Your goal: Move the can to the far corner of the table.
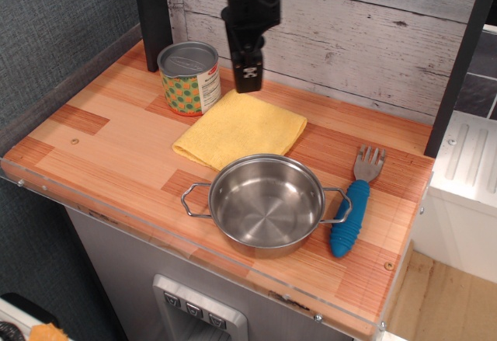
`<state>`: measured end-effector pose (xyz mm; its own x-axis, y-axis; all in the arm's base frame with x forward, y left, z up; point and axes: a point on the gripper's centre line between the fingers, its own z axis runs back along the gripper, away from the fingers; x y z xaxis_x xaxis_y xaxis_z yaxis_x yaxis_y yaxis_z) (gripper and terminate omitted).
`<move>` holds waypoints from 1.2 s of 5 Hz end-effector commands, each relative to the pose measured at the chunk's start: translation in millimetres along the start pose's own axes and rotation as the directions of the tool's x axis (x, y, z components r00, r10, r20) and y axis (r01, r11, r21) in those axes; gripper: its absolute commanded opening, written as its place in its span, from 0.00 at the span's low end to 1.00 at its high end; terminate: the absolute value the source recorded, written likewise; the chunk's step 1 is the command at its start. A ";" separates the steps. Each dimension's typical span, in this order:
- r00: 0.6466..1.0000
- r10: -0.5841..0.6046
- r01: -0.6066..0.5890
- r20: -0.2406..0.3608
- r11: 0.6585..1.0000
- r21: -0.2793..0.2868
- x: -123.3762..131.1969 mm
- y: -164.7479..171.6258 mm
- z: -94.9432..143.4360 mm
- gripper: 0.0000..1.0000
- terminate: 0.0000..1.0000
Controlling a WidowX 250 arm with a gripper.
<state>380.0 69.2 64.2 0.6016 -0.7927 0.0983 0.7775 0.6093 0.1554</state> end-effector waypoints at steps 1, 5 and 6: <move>0.999 0.018 -0.020 0.035 0.998 0.055 -1.2 26.5 0.7 1.00 0.00; 0.976 0.191 -0.192 -0.106 0.981 0.007 -72.6 27.4 3.9 1.00 0.00; 0.968 0.210 -0.211 -0.141 0.978 0.008 -88.1 19.3 4.8 1.00 0.00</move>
<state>333.0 145.9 34.3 0.7664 -0.6406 -0.0473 0.6423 0.7634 0.0691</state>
